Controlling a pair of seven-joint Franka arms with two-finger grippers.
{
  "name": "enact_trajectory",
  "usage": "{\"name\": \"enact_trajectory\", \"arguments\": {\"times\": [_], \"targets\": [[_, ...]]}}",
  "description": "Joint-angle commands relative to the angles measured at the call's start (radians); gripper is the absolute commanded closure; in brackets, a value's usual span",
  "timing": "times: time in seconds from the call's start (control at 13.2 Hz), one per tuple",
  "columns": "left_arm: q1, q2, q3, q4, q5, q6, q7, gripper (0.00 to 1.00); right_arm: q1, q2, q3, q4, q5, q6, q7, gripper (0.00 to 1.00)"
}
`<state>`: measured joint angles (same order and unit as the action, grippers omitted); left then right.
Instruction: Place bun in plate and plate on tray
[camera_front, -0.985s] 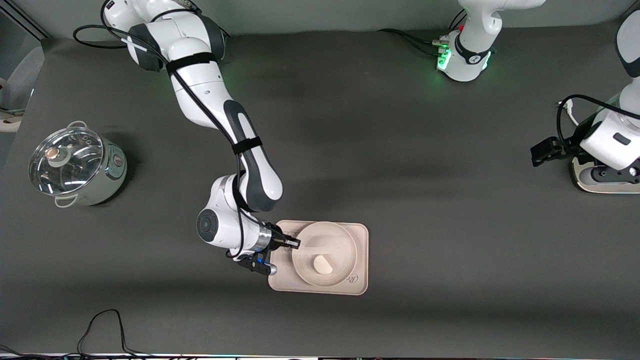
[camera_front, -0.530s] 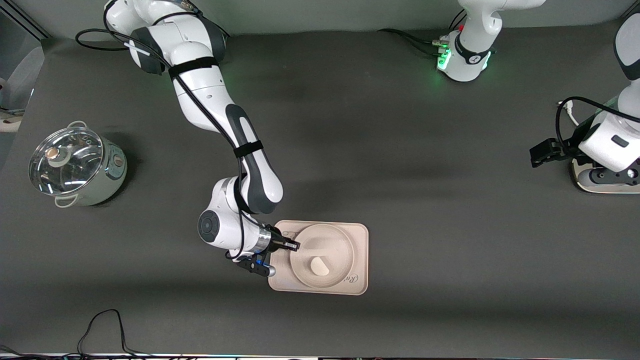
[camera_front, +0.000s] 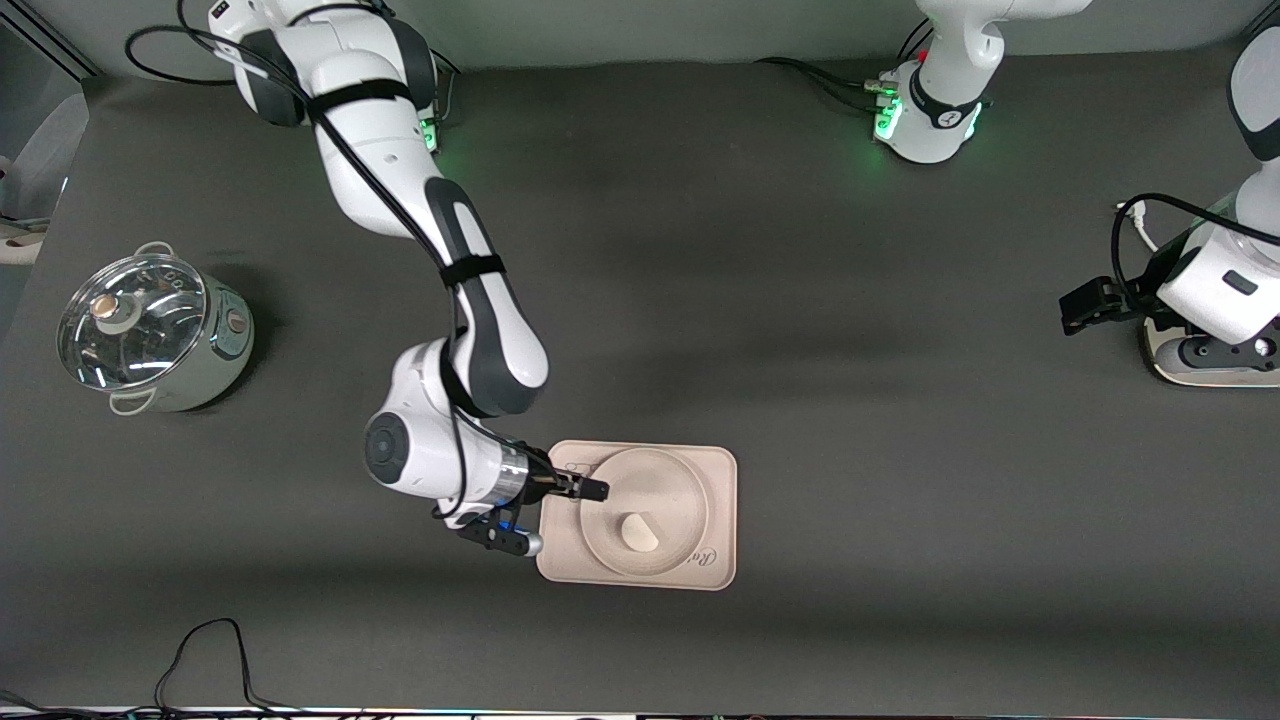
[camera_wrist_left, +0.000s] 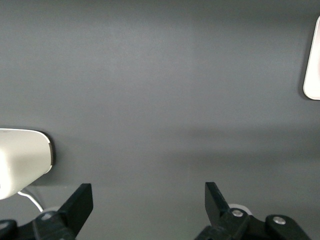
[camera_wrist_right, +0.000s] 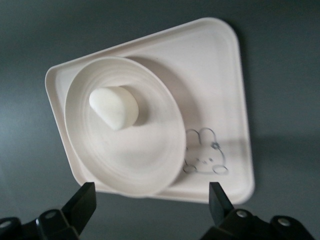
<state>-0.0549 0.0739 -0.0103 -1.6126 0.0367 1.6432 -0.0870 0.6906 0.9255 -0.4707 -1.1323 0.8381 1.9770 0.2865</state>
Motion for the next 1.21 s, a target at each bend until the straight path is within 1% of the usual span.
{"name": "enact_trajectory", "arguments": {"times": [0.0, 0.15, 0.23, 0.45, 0.53, 0.61, 0.68, 0.83, 0.91, 1.06, 1.14], "targets": [[-0.006, 0.006, 0.006, 0.022, -0.008, -0.01, 0.0, 0.0, 0.001, -0.186, -0.023, -0.101, -0.138, -0.172, -0.006, 0.0], [-0.006, 0.006, 0.006, 0.022, -0.009, -0.01, 0.0, 0.0, 0.006, -0.316, -0.026, -0.16, -0.293, -0.272, -0.051, 0.0], [-0.006, 0.006, 0.006, 0.022, -0.009, -0.01, 0.0, 0.0, 0.016, -0.397, -0.026, -0.229, -0.369, -0.279, -0.088, 0.0], [-0.005, 0.004, 0.006, 0.022, -0.011, -0.01, 0.0, 0.0, 0.024, -0.635, -0.028, -0.435, -0.514, -0.279, -0.099, 0.0], [-0.006, 0.006, 0.006, 0.022, -0.011, -0.01, 0.0, 0.0, 0.024, -0.712, -0.026, -0.493, -0.58, -0.279, -0.101, 0.0], [-0.006, 0.004, 0.006, 0.022, -0.011, -0.01, 0.0, 0.0, 0.024, -0.767, -0.026, -0.527, -0.64, -0.28, -0.099, 0.0], [-0.006, 0.004, 0.006, 0.022, -0.011, -0.01, 0.0, 0.0, 0.024, -0.81, -0.026, -0.544, -0.681, -0.288, -0.098, 0.0], [-0.006, 0.004, 0.006, 0.022, -0.011, -0.01, 0.0, 0.0, 0.015, -0.864, -0.031, -0.538, -0.7, -0.331, -0.099, 0.0], [-0.006, 0.006, 0.006, 0.022, -0.011, -0.01, 0.0, 0.0, 0.015, -0.887, -0.046, -0.538, -0.706, -0.337, -0.099, 0.0], [-0.006, 0.004, 0.006, 0.022, -0.011, -0.01, 0.0, 0.0, 0.015, -0.901, -0.068, -0.523, -0.706, -0.339, -0.101, 0.0], [-0.006, 0.004, 0.006, 0.022, -0.011, -0.01, 0.0, 0.0, 0.003, -0.907, -0.068, -0.523, -0.708, -0.34, -0.101, 0.0]]}}
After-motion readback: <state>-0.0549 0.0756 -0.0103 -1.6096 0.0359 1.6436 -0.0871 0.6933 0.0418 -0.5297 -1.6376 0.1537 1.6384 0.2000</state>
